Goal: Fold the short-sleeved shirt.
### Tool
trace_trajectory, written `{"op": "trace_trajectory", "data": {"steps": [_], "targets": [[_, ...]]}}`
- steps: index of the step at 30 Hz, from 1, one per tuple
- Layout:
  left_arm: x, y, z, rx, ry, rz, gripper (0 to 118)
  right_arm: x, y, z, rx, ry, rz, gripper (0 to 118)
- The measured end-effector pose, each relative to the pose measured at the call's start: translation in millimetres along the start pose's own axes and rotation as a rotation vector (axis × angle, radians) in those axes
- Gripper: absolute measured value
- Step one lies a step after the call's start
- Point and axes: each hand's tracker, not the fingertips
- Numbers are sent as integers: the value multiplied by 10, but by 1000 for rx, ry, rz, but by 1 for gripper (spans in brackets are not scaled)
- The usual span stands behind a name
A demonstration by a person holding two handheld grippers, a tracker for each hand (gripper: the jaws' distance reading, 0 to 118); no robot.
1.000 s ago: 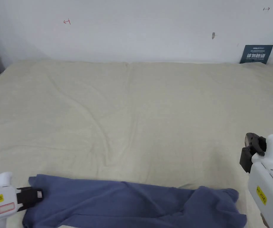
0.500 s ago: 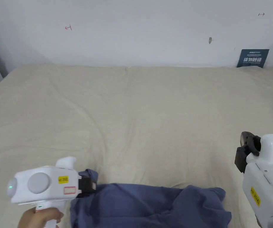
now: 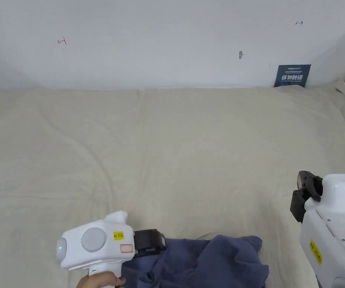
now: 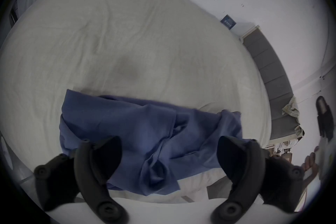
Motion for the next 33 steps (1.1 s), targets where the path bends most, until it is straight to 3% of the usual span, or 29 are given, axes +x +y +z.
{"op": "trace_trajectory", "data": {"steps": [6,10,11,13,21,33], "targets": [[-59,46,475,179,22,-57,107,-10,2,-1,1,6,-21,0],[-221,-36,816,394,87,-64,86,-44,15,9,7,21,-16,0],[-261,-53,855,415,98,-73,65,-51,16,6,7,25,-15,0],[-318,-76,869,438,150,-94,2,-66,17,1,5,28,-12,0],[-282,-406,408,340,277,-264,1,-59,-8,-21,-5,30,-25,0],[110,-863,-754,67,232,-257,1,83,-99,-61,-39,7,-33,0]]}}
